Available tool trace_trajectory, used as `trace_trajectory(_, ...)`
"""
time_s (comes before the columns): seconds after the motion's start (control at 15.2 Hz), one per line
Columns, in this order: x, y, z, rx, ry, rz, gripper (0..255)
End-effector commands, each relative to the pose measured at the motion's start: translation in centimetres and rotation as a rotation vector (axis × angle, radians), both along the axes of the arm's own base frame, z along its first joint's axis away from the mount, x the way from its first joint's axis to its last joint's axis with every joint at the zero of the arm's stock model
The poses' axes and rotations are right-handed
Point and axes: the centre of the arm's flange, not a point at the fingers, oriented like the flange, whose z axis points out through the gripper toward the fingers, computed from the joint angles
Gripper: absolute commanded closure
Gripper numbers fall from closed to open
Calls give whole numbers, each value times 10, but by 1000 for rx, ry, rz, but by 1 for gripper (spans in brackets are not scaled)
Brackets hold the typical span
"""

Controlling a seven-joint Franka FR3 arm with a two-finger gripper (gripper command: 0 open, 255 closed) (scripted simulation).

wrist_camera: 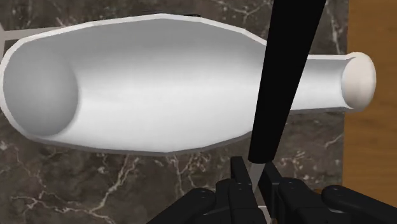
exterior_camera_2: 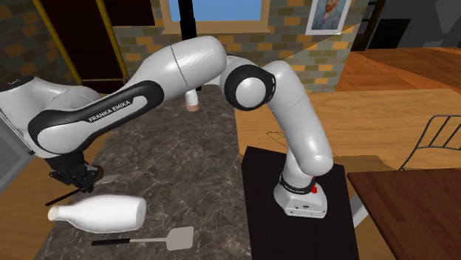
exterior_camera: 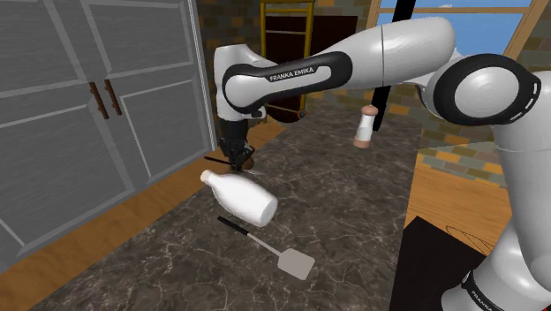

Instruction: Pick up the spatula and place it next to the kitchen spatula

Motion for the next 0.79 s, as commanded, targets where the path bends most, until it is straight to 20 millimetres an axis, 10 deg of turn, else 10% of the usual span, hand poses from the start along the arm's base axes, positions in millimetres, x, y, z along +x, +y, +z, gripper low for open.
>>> trace_trajectory(0.0, 9, 18, 1, -1, 0, -2, 255)
trace_trajectory(0.73, 9, 18, -57, -1, 0, -2, 255)
